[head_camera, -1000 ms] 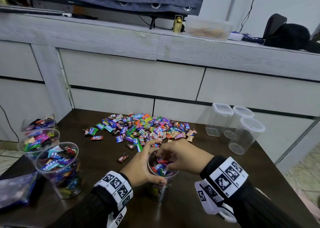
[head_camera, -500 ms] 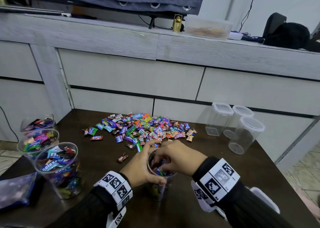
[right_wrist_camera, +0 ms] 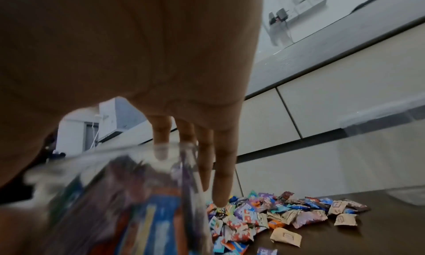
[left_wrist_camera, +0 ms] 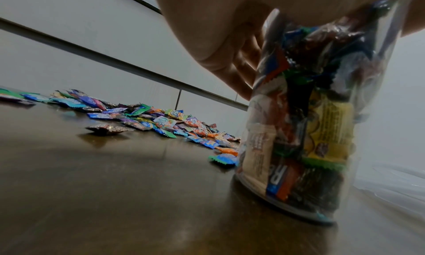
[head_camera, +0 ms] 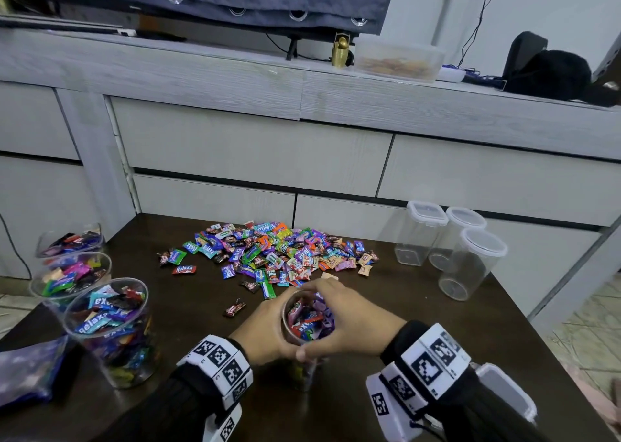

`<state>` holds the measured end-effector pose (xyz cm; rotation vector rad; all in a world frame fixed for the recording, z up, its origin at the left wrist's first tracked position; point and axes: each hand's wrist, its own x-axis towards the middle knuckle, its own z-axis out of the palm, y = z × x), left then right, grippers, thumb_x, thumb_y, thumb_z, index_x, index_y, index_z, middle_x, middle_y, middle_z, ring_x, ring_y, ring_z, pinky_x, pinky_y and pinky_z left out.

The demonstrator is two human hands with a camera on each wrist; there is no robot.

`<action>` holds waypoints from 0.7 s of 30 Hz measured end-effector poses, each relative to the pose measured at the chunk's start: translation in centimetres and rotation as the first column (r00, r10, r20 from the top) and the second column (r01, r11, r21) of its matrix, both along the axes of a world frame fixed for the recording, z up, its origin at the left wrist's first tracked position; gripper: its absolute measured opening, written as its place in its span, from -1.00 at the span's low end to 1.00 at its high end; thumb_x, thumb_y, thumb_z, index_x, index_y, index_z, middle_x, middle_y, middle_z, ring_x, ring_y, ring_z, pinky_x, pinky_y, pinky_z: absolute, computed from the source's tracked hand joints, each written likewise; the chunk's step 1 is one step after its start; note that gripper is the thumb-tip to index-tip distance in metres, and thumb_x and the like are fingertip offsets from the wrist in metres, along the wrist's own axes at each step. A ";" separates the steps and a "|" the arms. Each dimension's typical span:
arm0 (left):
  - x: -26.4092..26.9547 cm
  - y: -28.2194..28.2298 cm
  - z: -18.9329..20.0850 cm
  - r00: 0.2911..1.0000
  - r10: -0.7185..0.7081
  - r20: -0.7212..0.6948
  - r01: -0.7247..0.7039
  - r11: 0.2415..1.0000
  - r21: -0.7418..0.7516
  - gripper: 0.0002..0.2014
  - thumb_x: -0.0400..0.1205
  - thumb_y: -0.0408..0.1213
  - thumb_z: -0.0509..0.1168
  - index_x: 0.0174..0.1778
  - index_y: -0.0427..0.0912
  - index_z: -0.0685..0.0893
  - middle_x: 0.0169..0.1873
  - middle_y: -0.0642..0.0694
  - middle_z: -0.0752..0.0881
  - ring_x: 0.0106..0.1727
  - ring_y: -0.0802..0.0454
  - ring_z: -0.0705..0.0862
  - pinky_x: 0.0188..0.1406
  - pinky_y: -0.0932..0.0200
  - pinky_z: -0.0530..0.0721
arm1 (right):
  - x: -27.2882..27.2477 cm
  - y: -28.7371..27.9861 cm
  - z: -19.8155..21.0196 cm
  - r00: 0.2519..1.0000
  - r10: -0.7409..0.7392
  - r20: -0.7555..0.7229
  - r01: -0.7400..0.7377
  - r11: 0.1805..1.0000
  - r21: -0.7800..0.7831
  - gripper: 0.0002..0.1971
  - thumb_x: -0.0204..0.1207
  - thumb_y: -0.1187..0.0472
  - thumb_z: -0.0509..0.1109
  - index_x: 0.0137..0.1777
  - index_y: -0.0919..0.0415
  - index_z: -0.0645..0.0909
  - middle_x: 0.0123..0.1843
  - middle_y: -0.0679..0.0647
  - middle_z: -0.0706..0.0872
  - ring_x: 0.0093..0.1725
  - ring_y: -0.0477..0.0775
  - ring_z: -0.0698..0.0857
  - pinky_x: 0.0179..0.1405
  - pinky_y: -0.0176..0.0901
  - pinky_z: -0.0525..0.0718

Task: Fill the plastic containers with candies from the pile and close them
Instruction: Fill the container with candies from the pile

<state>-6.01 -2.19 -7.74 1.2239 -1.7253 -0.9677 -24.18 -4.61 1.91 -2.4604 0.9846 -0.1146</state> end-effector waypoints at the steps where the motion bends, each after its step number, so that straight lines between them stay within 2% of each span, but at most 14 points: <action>1: 0.1 0.0 -0.3 1.000 -0.009 0.018 0.009 1.000 0.010 -0.06 0.11 -0.16 0.75 0.37 0.36 0.48 0.27 0.22 0.70 0.35 0.25 0.64 0.31 0.35 0.57 | 0.1 0.3 -0.5 1.000 0.000 0.001 0.000 1.000 -0.031 -0.07 0.20 -0.13 0.64 0.52 0.07 0.27 0.35 0.00 0.43 0.32 -0.02 0.49 0.36 -0.11 0.51; 3: 0.5 0.0 -0.7 0.993 -0.043 0.114 0.035 0.997 0.073 0.02 0.04 -0.12 0.78 0.39 0.36 0.43 0.31 0.29 0.65 0.41 0.31 0.56 0.39 0.39 0.48 | 0.4 0.6 -1.2 1.000 -0.019 0.019 0.021 0.996 -0.084 -0.07 0.21 -0.04 0.64 0.53 0.08 0.24 0.35 0.03 0.39 0.34 0.03 0.48 0.35 -0.07 0.51; 5: 1.1 0.3 -0.7 0.937 -0.100 0.333 0.063 0.991 0.119 0.01 0.08 0.01 0.75 0.40 0.34 0.34 0.36 0.39 0.53 0.44 0.38 0.46 0.43 0.42 0.38 | 0.2 0.4 -1.6 0.999 -0.047 0.017 0.048 0.995 -0.089 -0.08 0.20 -0.01 0.63 0.53 0.05 0.23 0.34 0.04 0.39 0.33 0.07 0.48 0.32 -0.04 0.54; 7: 1.7 0.4 -1.1 0.778 -0.121 0.616 0.059 0.991 0.121 -0.03 0.23 0.12 0.65 0.52 0.21 0.28 0.41 0.24 0.46 0.47 0.25 0.41 0.47 0.27 0.38 | -0.3 0.0 -1.6 0.997 -0.081 -0.018 0.079 0.994 -0.080 -0.06 0.17 -0.03 0.63 0.52 0.04 0.23 0.35 0.05 0.39 0.32 0.10 0.49 0.30 -0.03 0.56; 8: 1.9 0.6 -1.4 0.698 -0.114 0.707 0.043 0.992 0.118 -0.06 0.32 0.15 0.59 0.57 0.13 0.27 0.45 0.16 0.44 0.49 0.17 0.39 0.48 0.18 0.39 | -0.8 -0.3 -1.6 0.994 -0.103 -0.034 0.100 0.992 -0.082 -0.06 0.16 -0.04 0.64 0.51 0.04 0.23 0.34 0.06 0.39 0.31 0.11 0.50 0.28 -0.05 0.56; 9: 2.0 0.7 -1.7 0.651 -0.103 0.752 0.021 0.993 0.119 -0.11 0.40 0.17 0.53 0.59 0.09 0.27 0.49 0.12 0.40 0.51 0.13 0.37 0.48 0.14 0.39 | -1.5 -0.7 -1.6 0.991 -0.129 -0.046 0.124 0.988 -0.086 -0.07 0.16 -0.04 0.64 0.49 0.05 0.23 0.33 0.06 0.40 0.29 0.11 0.51 0.27 -0.08 0.56; 11: 2.0 1.0 -2.2 0.609 -0.100 0.787 -0.013 0.991 0.135 -0.21 0.49 0.20 0.44 0.60 0.10 0.28 0.56 0.10 0.32 0.57 0.11 0.32 0.52 0.12 0.36 | -3.2 -1.9 -1.4 0.979 -0.197 -0.058 0.191 0.977 -0.095 -0.08 0.15 -0.03 0.64 0.48 0.07 0.24 0.32 0.08 0.41 0.29 0.12 0.53 0.28 -0.12 0.54; 15: 1.9 1.0 -2.9 0.543 -0.116 0.832 -0.020 0.988 0.151 -0.24 0.51 0.28 0.35 0.60 0.14 0.29 0.63 0.10 0.23 0.63 0.09 0.23 0.55 0.05 0.35 | -7.9 -5.2 -1.0 0.909 -0.409 -0.076 0.399 0.909 -0.118 -0.11 0.16 -0.01 0.66 0.45 0.14 0.29 0.33 0.16 0.47 0.31 0.16 0.53 0.34 -0.09 0.52; 17: 2.0 0.8 -3.0 0.537 -0.110 0.836 -0.016 0.990 0.140 -0.24 0.50 0.31 0.34 0.59 0.16 0.30 0.62 0.12 0.23 0.61 0.12 0.23 0.53 0.06 0.36 | -10.5 -6.9 -0.7 0.841 -0.529 -0.113 0.511 0.845 -0.156 -0.14 0.16 -0.04 0.66 0.41 0.14 0.31 0.33 0.17 0.49 0.32 0.19 0.51 0.34 -0.03 0.51; 21: 2.2 0.6 -3.3 0.536 -0.113 0.837 -0.018 0.989 0.145 -0.24 0.48 0.35 0.32 0.58 0.20 0.31 0.61 0.16 0.24 0.59 0.15 0.25 0.50 0.07 0.37 | -15.9 -9.4 -0.5 0.651 -0.741 -0.165 0.709 0.671 -0.218 -0.09 0.16 -0.08 0.68 0.42 0.22 0.30 0.34 0.27 0.52 0.33 0.29 0.53 0.32 0.08 0.56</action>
